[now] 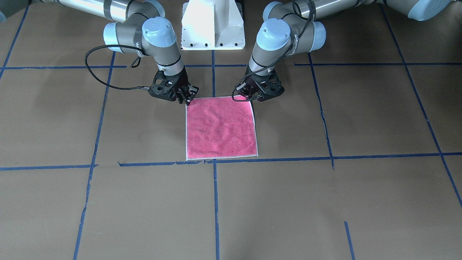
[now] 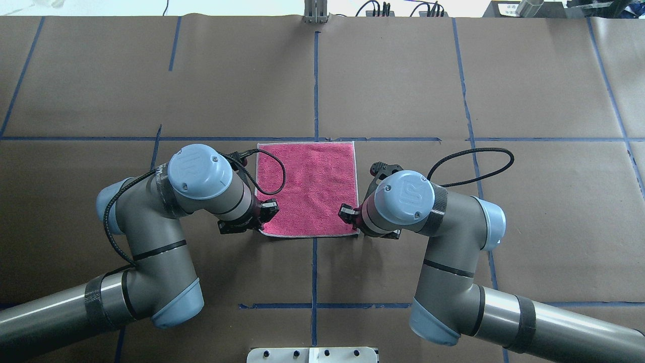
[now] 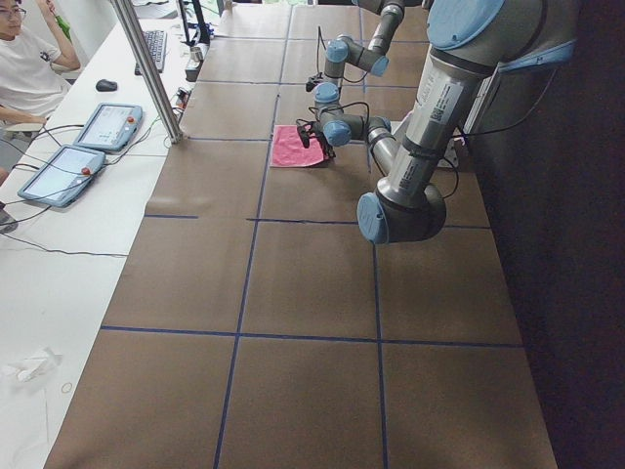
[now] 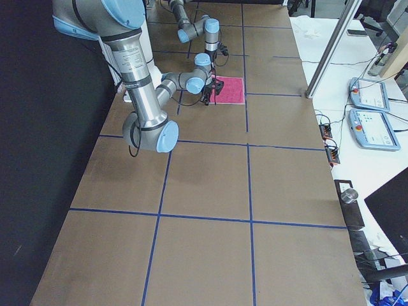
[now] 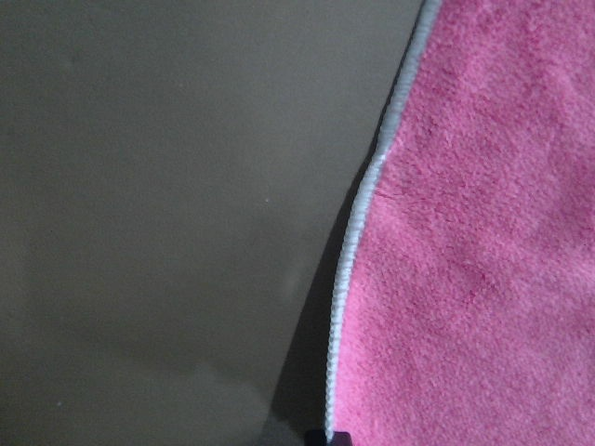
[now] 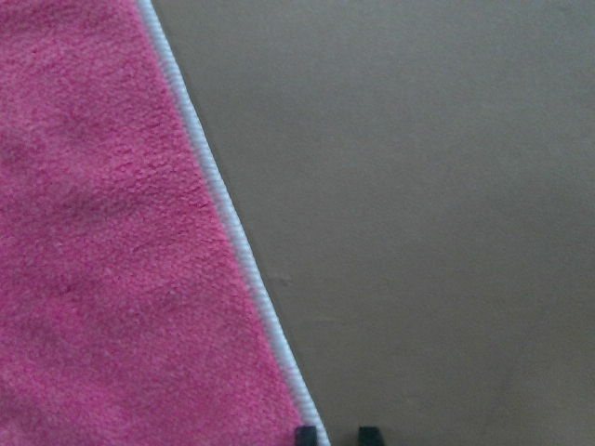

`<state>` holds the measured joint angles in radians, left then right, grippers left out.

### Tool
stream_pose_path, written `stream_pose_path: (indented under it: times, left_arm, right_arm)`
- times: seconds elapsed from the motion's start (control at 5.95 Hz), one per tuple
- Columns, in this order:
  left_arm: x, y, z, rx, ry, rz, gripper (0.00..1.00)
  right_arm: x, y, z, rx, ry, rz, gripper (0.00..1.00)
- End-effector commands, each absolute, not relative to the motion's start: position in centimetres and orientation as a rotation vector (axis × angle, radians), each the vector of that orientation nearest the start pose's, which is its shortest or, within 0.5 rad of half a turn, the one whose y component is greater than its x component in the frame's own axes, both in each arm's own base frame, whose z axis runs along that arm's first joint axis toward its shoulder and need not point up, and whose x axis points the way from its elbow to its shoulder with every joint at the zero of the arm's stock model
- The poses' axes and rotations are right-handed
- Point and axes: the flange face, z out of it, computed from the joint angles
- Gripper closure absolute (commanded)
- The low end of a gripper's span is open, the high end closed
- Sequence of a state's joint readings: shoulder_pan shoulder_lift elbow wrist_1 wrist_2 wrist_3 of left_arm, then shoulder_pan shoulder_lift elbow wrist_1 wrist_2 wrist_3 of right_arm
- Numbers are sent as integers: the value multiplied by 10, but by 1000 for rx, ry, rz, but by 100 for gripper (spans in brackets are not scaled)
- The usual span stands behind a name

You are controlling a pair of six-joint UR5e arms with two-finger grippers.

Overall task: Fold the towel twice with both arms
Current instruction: 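Lower both grippers onto the two towel corners nearest the robot and grasp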

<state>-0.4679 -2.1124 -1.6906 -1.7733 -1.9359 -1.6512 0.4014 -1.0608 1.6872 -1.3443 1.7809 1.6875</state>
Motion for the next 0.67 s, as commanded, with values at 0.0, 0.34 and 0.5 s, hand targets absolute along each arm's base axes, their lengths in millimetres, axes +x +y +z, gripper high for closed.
stream_pose_path:
  times: [0.0,0.34,0.5]
  left_arm:
    - [549,-387,271,-172,908,-351,98]
    - [548,-388,271,-171,908,-352,98]
    - [548,-388,271,-171,908,-352,98]
  right_arm:
    - [-567,-362,291,-76,-878,395,97]
    - [-570,-362,281,-74,-894,390,98]
    - [-569,-362,280,-73,-899,390,100]
